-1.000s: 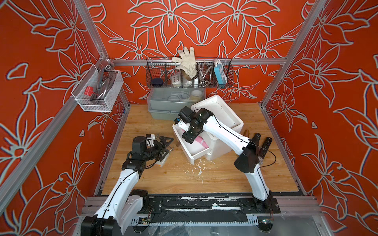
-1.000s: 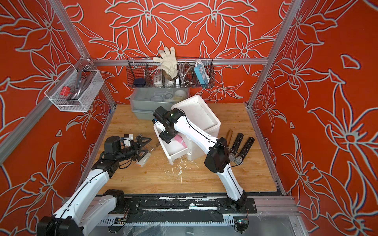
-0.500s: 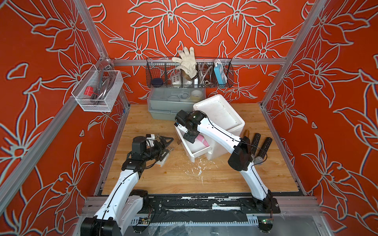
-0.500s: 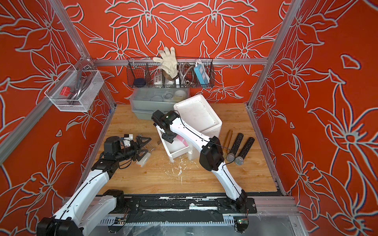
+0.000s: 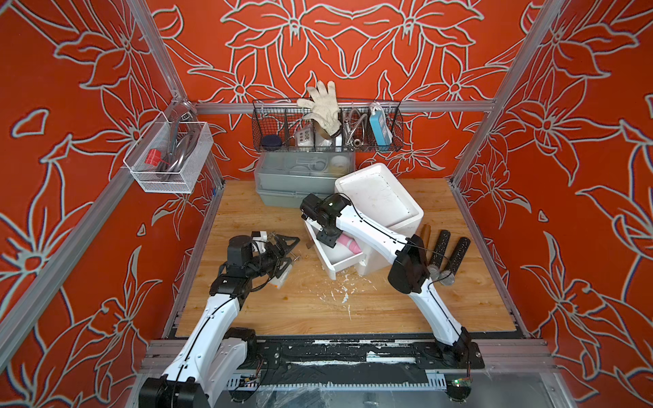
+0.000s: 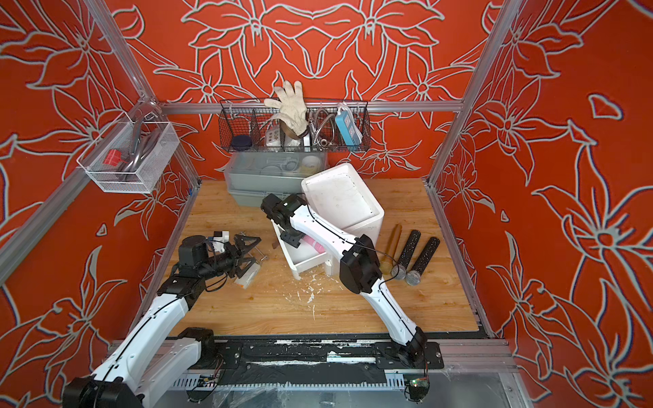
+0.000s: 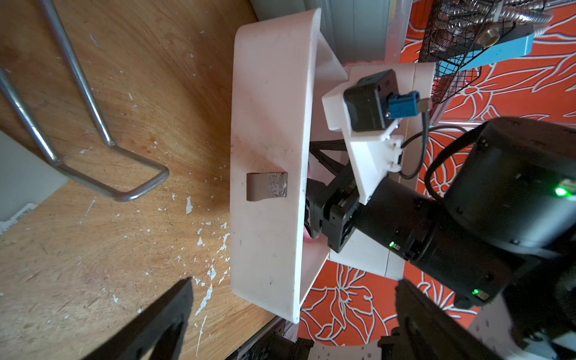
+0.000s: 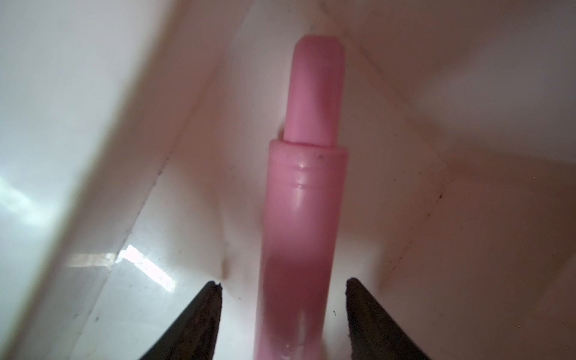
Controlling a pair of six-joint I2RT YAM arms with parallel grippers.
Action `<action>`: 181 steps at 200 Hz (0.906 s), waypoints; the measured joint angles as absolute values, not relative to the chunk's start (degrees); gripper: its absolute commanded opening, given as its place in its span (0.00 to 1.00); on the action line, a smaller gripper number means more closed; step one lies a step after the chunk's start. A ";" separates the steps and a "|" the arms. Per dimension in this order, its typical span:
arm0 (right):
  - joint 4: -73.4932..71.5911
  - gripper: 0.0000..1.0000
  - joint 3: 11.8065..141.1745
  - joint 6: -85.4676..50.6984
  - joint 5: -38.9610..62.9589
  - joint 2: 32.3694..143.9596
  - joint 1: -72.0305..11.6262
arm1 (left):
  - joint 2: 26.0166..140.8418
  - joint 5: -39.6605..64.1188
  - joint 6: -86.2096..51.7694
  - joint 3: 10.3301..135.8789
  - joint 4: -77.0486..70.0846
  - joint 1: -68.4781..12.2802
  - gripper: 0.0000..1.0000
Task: Take the microphone out of the drawer
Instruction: Pick up the microphone from the drawer.
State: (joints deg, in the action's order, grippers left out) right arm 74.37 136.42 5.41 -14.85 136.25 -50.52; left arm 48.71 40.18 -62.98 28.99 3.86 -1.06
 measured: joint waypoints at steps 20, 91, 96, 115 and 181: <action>74.22 0.61 136.42 4.47 -12.62 136.57 -49.76 | 48.53 40.18 -63.05 28.97 3.81 -1.06 1.00; 73.38 0.40 135.72 0.58 -5.34 136.62 -47.57 | 48.45 40.18 -63.07 28.97 3.79 -1.06 1.00; 73.10 0.37 135.61 0.34 -5.23 136.59 -47.51 | 48.42 40.16 -63.07 28.99 3.79 -1.06 1.00; 72.25 0.28 135.28 0.19 -4.71 136.55 -47.40 | 48.45 40.16 -63.07 28.99 3.79 -1.06 1.00; 71.75 0.19 135.11 -1.26 -3.79 136.20 -47.16 | 48.45 40.16 -63.09 28.97 3.77 -1.06 1.00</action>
